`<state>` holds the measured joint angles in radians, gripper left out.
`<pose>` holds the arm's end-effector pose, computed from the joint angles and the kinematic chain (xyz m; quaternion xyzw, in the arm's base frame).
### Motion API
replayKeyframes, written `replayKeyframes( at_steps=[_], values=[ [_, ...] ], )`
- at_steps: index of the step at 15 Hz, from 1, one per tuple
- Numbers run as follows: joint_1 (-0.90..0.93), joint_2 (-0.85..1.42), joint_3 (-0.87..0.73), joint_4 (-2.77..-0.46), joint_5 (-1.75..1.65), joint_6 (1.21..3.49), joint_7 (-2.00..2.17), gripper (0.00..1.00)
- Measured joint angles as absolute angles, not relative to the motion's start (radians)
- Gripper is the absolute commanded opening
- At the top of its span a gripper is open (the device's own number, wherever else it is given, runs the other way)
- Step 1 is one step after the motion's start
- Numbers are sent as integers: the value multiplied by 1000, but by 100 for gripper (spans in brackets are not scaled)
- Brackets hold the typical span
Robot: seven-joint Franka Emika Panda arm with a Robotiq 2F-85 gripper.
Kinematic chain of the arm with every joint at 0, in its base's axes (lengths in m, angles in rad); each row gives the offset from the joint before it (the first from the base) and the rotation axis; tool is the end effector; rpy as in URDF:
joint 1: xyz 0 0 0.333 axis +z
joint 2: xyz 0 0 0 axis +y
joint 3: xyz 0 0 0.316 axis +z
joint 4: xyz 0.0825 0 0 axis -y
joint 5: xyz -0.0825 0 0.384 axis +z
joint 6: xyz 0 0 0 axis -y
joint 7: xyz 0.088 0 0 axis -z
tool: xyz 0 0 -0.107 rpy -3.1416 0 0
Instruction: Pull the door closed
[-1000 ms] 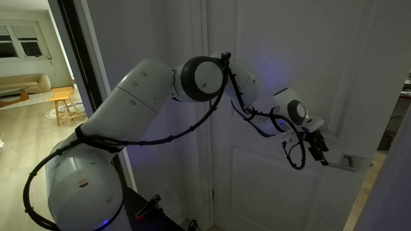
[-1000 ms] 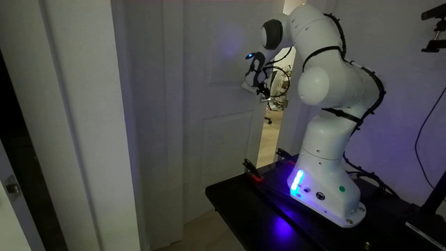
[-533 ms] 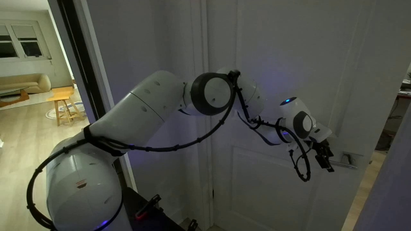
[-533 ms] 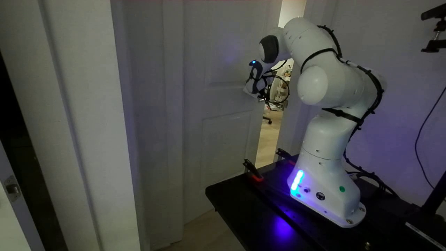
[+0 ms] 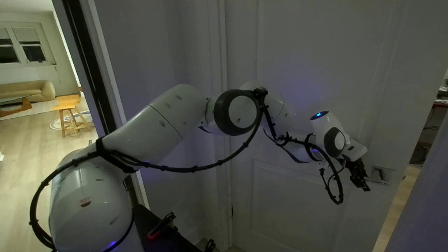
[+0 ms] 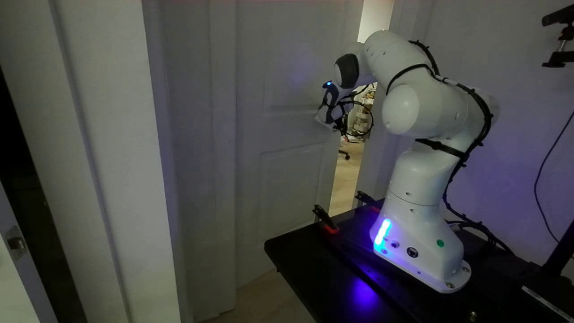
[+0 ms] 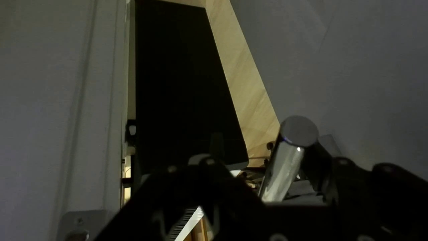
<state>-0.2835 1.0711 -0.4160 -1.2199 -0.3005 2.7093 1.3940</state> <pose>0.6756 -0.4096 0.1935 0.6734 -0.6613 0.2940 0.1509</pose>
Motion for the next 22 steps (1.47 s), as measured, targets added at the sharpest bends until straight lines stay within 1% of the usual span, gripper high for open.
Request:
replayKeyframes(
  at_steps=[1,2,3,4,6,10,14,18,22],
  values=[
    [-285,1071,-416,-1216,-300,2706,1394,22],
    [-285,1071,-416,-1212,-300,2696,1394,16],
    [-284,1071,-415,-1205,-301,2687,1394,7],
    [-281,1071,-415,-1197,-301,2667,1394,2],
    [-278,1068,-415,-1192,-300,2640,1379,6],
    [-269,1063,-424,-1201,-301,2640,1377,6],
    [-225,1035,-472,-1266,-301,2639,1386,6],
    [-141,977,-559,-1416,-301,2672,1427,6],
    [-21,900,-673,-1634,-303,2730,1506,6]
  ],
)
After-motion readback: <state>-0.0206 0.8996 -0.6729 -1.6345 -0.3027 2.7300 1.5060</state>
